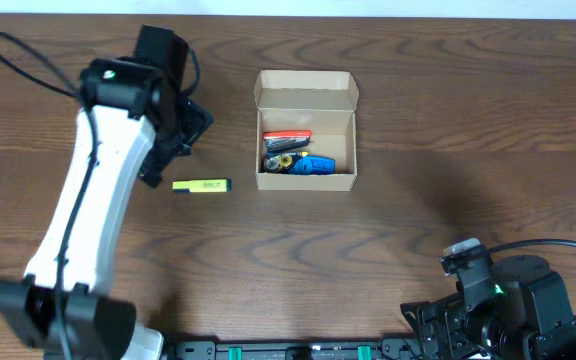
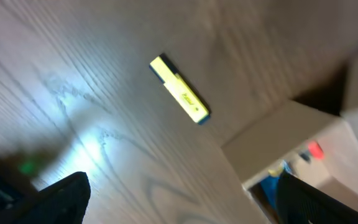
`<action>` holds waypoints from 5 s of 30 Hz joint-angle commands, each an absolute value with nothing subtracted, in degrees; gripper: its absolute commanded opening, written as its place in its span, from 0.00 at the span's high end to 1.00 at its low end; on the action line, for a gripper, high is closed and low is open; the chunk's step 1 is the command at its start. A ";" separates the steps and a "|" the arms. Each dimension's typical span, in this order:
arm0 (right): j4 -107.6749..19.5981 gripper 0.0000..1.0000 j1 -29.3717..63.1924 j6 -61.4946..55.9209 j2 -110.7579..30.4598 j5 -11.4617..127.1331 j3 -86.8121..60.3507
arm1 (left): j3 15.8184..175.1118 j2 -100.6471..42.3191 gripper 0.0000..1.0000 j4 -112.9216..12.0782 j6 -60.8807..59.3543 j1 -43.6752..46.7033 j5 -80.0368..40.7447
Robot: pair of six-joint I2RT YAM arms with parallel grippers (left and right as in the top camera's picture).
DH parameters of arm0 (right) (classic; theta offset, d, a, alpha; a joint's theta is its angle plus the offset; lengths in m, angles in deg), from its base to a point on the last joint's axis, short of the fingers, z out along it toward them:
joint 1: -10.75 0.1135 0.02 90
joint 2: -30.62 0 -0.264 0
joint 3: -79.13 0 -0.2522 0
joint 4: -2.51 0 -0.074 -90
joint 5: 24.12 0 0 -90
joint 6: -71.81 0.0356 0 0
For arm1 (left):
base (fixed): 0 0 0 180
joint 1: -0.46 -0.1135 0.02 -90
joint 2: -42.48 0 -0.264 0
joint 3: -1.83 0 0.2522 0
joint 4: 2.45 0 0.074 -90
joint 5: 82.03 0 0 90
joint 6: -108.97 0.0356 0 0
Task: Pack container
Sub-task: 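Move the left gripper to the yellow highlighter and grasp it, then carry the yellow highlighter into the box and release it, then move the left gripper to the black-capped marker and grasp it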
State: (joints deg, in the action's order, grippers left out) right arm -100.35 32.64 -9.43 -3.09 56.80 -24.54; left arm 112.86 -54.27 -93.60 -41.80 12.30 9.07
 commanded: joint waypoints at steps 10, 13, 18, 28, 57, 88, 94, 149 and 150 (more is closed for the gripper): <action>-100.42 0.01 33.07 -8.84 -3.02 56.62 -24.56 | 102.26 -65.96 0.05 -81.71 -46.91 13.28 6.54; -100.42 0.01 33.07 -8.82 -3.02 56.62 -24.56 | 96.36 -65.96 0.03 -75.83 -47.50 13.28 5.36; -100.42 0.01 33.07 -8.84 -3.02 56.62 -24.56 | 89.43 -65.96 0.02 -68.42 -48.82 13.26 5.40; -100.42 0.01 33.07 -8.82 -3.02 56.62 -24.56 | 82.90 -66.00 0.00 -59.44 -51.94 13.24 5.38; -100.42 0.01 33.07 -8.84 -3.02 56.62 -24.56 | 81.67 -70.11 0.79 -58.52 -57.49 13.24 3.41; -100.42 0.01 33.07 -8.82 -3.02 56.62 -24.56 | 118.72 -60.85 0.94 -72.31 -15.09 32.04 7.94; -100.42 0.01 33.07 -8.82 -3.02 56.62 -24.56 | 119.70 -65.15 0.94 -70.06 -12.03 36.69 7.48; -100.42 0.01 33.07 -8.82 -3.02 56.62 -24.56 | 122.44 -70.24 0.62 -70.04 -12.80 37.44 -1.83; -100.42 0.01 33.07 -8.82 -3.02 56.62 -24.56 | 122.63 -68.45 0.62 -71.44 -11.99 37.04 0.42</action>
